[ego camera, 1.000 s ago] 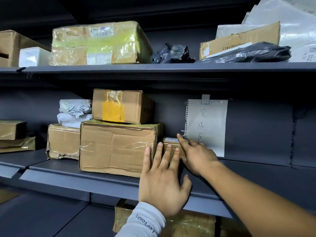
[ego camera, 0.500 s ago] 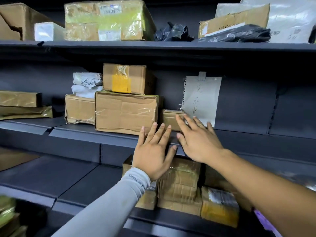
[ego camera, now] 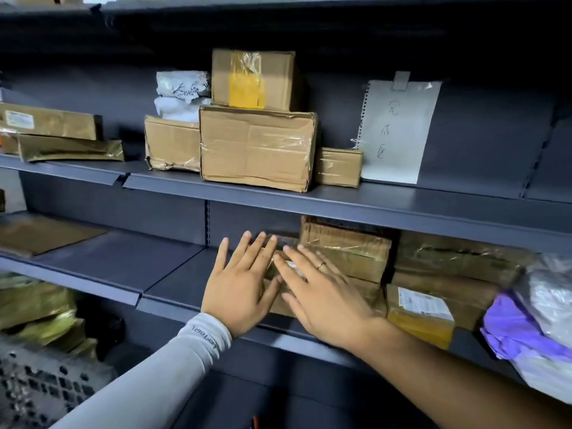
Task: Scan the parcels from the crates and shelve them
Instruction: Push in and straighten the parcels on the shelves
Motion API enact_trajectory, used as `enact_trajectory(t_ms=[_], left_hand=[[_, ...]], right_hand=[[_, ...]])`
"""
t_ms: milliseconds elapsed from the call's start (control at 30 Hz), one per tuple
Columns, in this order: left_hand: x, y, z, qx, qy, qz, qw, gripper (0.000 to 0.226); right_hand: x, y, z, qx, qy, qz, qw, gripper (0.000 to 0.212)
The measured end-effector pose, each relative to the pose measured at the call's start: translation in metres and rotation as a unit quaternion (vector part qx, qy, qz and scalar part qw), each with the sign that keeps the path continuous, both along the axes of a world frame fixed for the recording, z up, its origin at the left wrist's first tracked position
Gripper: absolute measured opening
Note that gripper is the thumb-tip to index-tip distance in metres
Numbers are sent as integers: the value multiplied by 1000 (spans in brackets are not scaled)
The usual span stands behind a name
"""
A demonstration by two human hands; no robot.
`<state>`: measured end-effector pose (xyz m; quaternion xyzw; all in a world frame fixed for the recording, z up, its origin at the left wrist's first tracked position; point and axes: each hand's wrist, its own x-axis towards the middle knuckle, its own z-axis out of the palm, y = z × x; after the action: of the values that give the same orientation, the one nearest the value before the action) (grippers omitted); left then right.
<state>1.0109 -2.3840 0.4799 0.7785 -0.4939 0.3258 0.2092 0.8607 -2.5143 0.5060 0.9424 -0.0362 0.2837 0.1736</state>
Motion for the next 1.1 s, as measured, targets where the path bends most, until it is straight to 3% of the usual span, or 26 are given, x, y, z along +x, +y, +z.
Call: enact_trajectory(t_ms=[267, 333, 500, 600, 667, 733, 867, 967, 1100], left_hand=[[47, -9, -68, 124, 34, 44, 991, 73], [57, -17, -72, 139, 63, 46, 987, 76], [80, -43, -62, 216, 97, 39, 971, 81], [90, -56, -58, 237, 103, 12, 966, 78], [94, -62, -58, 235, 107, -6, 966, 68], [95, -65, -60, 218, 111, -18, 969, 59], [95, -58, -66, 166, 89, -17, 982, 55], [97, -42, -70, 151, 74, -5, 986, 54], [91, -9, -72, 110, 74, 11, 991, 59]], right_hand=[[60, -9, -79, 35, 97, -153, 983, 65], [72, -15, -86, 25, 111, -164, 980, 55], [99, -27, -89, -9, 98, -209, 973, 63], [107, -24, -74, 14, 165, -254, 953, 72], [110, -20, -64, 51, 215, -267, 938, 80], [114, -21, -64, 24, 193, -269, 943, 82], [120, -22, -77, 10, 148, -247, 958, 60], [113, -17, -73, 36, 154, -242, 957, 59], [112, -6, -68, 150, 155, -188, 958, 66]])
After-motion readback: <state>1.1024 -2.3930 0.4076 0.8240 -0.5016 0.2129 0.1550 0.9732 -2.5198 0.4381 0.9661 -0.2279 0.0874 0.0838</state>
